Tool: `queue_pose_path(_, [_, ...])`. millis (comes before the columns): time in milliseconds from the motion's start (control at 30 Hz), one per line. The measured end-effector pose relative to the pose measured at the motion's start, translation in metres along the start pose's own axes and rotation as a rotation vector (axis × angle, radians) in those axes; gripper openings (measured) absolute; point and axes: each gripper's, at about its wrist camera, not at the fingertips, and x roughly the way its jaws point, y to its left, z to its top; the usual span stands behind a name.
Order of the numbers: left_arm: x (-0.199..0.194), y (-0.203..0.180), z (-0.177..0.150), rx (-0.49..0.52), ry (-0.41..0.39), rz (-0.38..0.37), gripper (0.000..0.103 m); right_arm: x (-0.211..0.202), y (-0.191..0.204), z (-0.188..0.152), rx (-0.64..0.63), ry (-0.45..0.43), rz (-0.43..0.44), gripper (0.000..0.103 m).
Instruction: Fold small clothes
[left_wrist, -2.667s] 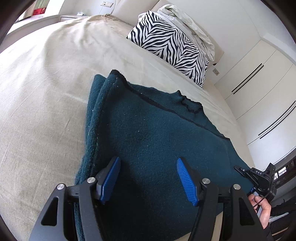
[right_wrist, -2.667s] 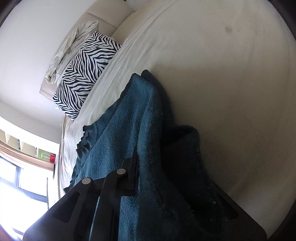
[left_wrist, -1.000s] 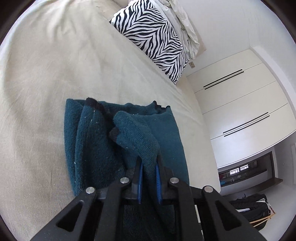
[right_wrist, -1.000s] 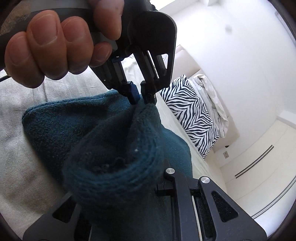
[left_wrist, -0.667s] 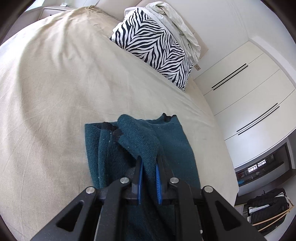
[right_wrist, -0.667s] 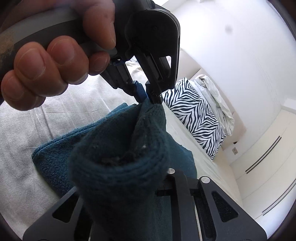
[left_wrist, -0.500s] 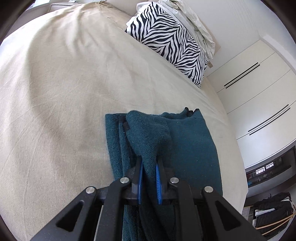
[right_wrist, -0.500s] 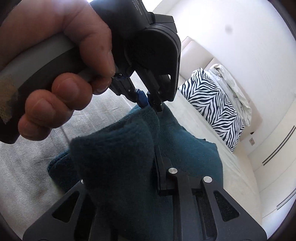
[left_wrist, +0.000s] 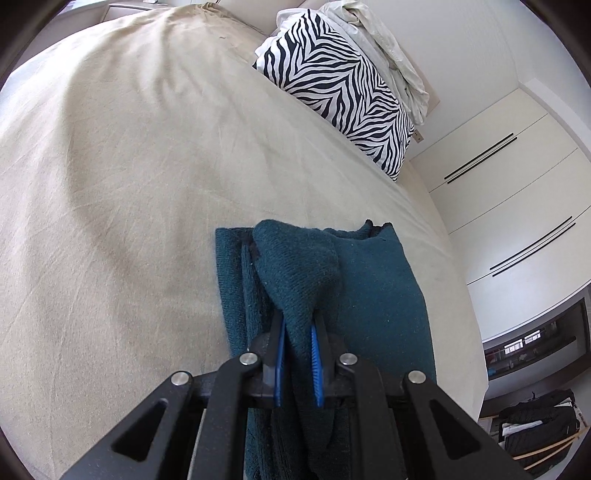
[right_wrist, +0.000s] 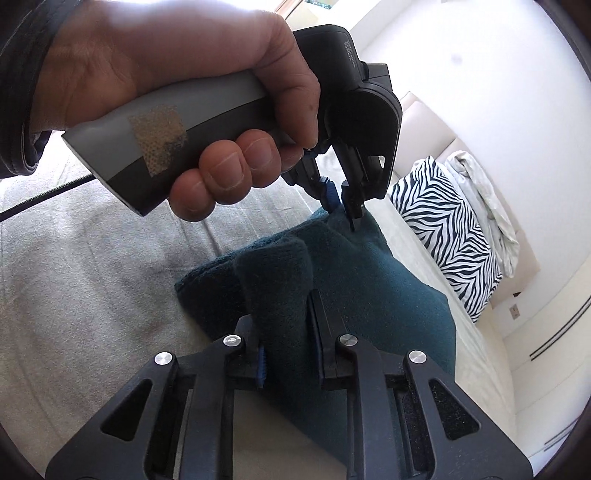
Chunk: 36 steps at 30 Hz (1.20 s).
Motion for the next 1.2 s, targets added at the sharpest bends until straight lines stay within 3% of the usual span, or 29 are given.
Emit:
queue_pose_path(200, [-0.001, 0.008, -0.001, -0.026, -0.004, 0.009, 0.013, 0.01, 0.01, -0.004, -0.012, -0.001, 0.023, 0.013])
queue_pose_path(400, [0.004, 0.017, -0.007, -0.061, 0.005, 0.017, 0.023, 0.012, 0.008, -0.007, -0.016, 0.024, 0.059, 0.015])
queue_pose_path(467, [-0.003, 0.017, -0.006, -0.067, -0.01, 0.031, 0.027, 0.003, 0.004, -0.008, 0.015, 0.013, 0.112, 0.017])
queue_pose_path(533, [-0.015, 0.013, -0.004, -0.044, -0.055, 0.098, 0.045, -0.006, -0.003, -0.012, 0.048, 0.0, 0.17, 0.017])
queue_pose_path(567, [-0.021, 0.012, -0.004, -0.033, -0.074, 0.118, 0.045, -0.009, -0.01, -0.015, 0.075, 0.001, 0.205, 0.017])
queue_pose_path(700, [-0.044, -0.004, -0.01, 0.012, -0.124, 0.118, 0.045, -0.02, -0.056, -0.04, 0.295, 0.025, 0.325, 0.017])
queue_pose_path(833, [-0.055, -0.047, -0.033, 0.127, -0.14, 0.117, 0.045, -0.017, -0.121, -0.081, 0.59, 0.071, 0.338, 0.017])
queue_pose_path(967, [-0.038, -0.08, -0.068, 0.224, -0.089, 0.157, 0.045, -0.001, -0.178, -0.124, 0.909, 0.098, 0.381, 0.017])
queue_pose_path(1033, [-0.015, -0.08, -0.085, 0.25, -0.023, 0.241, 0.045, 0.005, -0.193, -0.136, 1.004, 0.072, 0.429, 0.017])
queue_pose_path(1067, [-0.003, -0.074, -0.092, 0.255, 0.008, 0.285, 0.043, 0.011, -0.197, -0.14, 1.033, 0.077, 0.449, 0.017])
queue_pose_path(1100, [0.006, -0.068, -0.095, 0.256, 0.024, 0.306, 0.035, 0.024, -0.203, -0.146, 1.062, 0.099, 0.477, 0.017])
queue_pose_path(1200, [0.003, -0.059, -0.093, 0.239, 0.016, 0.301, 0.025, 0.057, -0.193, -0.17, 1.161, 0.211, 0.586, 0.017])
